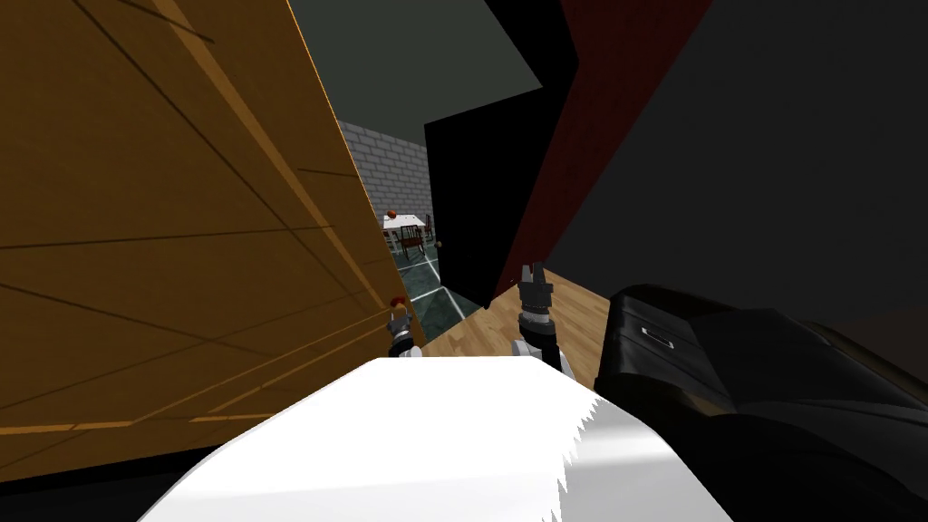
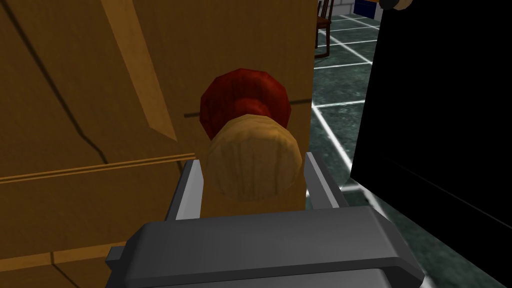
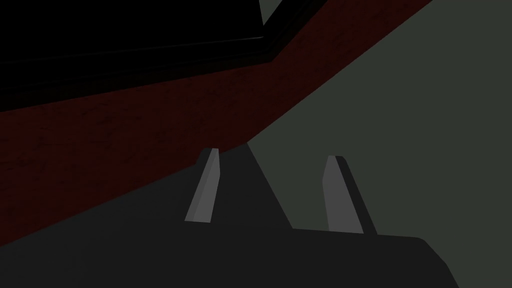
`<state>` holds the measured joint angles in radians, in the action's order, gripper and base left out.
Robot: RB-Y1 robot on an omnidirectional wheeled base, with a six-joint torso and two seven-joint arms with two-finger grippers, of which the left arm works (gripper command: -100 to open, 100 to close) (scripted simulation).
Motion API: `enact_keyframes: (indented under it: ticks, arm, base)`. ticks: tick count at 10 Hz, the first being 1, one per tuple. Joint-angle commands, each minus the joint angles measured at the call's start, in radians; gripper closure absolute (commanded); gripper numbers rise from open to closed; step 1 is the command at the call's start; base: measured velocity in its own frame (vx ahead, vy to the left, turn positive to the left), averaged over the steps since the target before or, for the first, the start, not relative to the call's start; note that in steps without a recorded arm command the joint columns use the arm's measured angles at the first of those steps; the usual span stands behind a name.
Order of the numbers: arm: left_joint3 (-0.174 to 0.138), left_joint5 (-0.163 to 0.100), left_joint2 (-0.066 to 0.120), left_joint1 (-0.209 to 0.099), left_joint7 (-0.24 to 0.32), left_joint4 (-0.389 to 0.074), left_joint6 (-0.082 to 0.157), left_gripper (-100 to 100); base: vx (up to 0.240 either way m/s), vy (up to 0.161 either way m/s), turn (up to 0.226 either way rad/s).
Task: Push the door open
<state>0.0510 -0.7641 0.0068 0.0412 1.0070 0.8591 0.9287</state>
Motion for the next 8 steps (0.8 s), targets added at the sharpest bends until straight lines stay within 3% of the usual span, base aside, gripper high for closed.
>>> enact_keyframes:
  ticks: [1,3,8]
  arm:
    - [-0.002,-0.001,0.001,0.002,0.000,0.001,0.004,100]
    - [-0.016,0.004,0.007,-0.004,0.001,-0.006,-0.001,100]
    - [-0.077,0.019,0.027,-0.025,0.007,-0.025,-0.001,100]
  base:
    - [-0.009,-0.003,-0.002]
    - [0.059,-0.008,0.022]
    - [0.190,0.035,0.067]
